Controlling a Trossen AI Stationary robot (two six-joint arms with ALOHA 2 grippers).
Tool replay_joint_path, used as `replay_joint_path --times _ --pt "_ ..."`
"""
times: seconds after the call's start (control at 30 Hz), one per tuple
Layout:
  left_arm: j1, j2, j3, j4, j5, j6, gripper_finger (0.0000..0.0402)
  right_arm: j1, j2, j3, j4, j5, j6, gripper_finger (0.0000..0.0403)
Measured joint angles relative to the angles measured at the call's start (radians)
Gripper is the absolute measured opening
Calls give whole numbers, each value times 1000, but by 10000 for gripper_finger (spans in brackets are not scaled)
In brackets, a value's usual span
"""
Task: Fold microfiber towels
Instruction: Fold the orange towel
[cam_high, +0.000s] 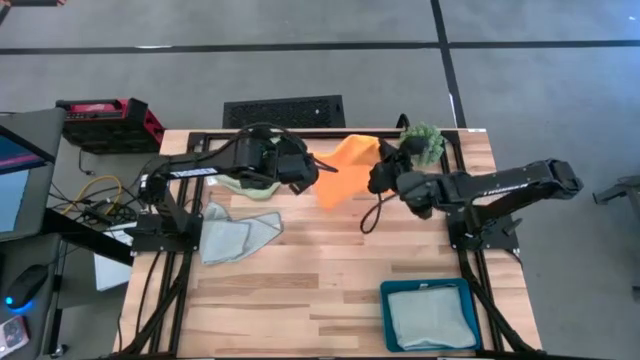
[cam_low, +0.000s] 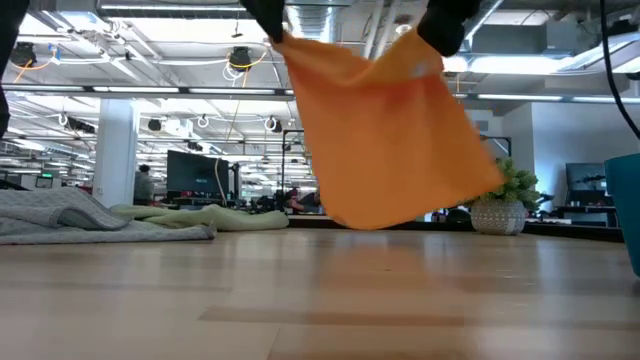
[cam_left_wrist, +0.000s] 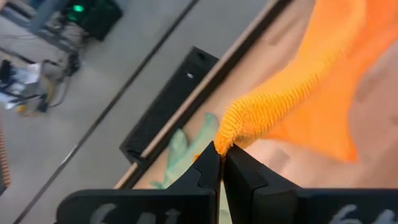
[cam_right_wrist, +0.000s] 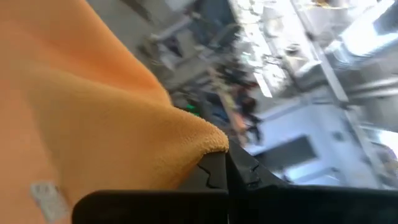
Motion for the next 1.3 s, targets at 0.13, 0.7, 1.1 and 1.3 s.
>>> replay_joint_path --times 0.13,0.7,1.1,1.3 --pt "56 -3 -52 86 -17 30 0 -88 -11 0 -119 -173 142 1" --pt "325 -18 -165 628 133 477 0 -484 -22 0 -75 -550 144 1" --pt "141 -23 -205 321 145 369 0 -295 -88 0 -519 -693 432 5" --pt "13 -23 -324 251 259 131 0 -171 -83 -7 -658 -721 649 5"
